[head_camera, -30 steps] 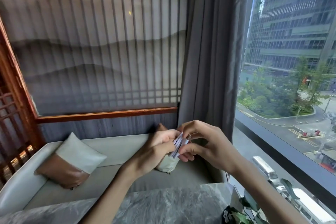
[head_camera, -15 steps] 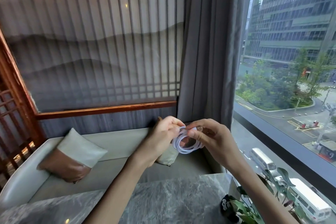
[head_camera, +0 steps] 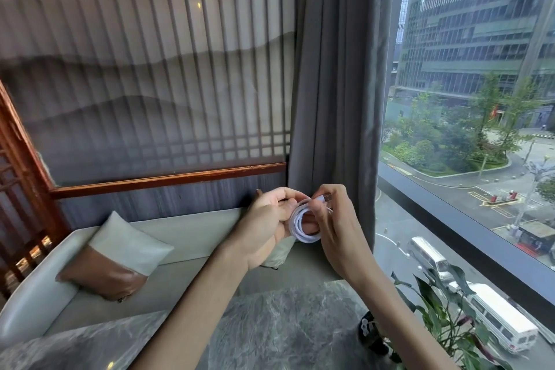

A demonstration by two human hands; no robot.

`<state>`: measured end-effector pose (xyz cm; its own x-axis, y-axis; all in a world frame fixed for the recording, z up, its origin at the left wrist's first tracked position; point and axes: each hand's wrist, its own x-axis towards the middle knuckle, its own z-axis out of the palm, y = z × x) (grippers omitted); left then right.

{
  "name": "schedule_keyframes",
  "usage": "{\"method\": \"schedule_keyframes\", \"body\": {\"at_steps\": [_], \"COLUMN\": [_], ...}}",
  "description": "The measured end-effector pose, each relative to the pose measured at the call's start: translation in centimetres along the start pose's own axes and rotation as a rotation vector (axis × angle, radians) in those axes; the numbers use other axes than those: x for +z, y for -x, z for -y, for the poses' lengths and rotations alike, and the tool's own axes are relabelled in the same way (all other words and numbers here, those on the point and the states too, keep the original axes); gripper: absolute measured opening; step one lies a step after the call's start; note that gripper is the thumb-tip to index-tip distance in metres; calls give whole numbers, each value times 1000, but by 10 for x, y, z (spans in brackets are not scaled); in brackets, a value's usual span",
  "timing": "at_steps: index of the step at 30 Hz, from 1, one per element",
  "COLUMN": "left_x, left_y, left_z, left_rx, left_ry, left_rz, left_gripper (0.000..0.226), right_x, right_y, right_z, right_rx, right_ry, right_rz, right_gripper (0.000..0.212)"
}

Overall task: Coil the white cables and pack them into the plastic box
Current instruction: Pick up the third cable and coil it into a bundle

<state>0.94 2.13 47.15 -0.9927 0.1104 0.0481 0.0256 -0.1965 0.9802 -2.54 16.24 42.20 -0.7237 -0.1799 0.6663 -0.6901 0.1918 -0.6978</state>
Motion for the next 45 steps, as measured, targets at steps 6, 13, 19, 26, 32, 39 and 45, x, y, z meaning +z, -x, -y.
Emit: {"method": "schedule_keyframes", "body": {"at_steps": [6,13,19,26,32,39,45], "left_x": [3,8,0,12,25,0,-13], "left_y": [2,4,13,16,17,17,20], "left_z": [-3,-8,0,11,21,17,11], "left_rx": [302,200,88,171,364,41,2], "left_ry": [-788,-476,-139,-352,-707,-77,149], "left_rz": [-229,-160,39,-35,-278,90,278], "left_gripper": [13,20,16,21,10,29,21], "right_x": [-11,-23,-29,-24,-12,-19,-24], "right_y": [-3,-3,-2,1,0,-3,-9], "right_z": [-1,2,7,14,15,12,24], "right_rx": [-13,-63,1,101,90,216,373], "right_ry": [158,213,-47,-222,-111,-420,-742], "right_rz": [51,-58,-51,-53,-120,-67,175], "right_gripper": [4,3,9,8,11,9,34]}}
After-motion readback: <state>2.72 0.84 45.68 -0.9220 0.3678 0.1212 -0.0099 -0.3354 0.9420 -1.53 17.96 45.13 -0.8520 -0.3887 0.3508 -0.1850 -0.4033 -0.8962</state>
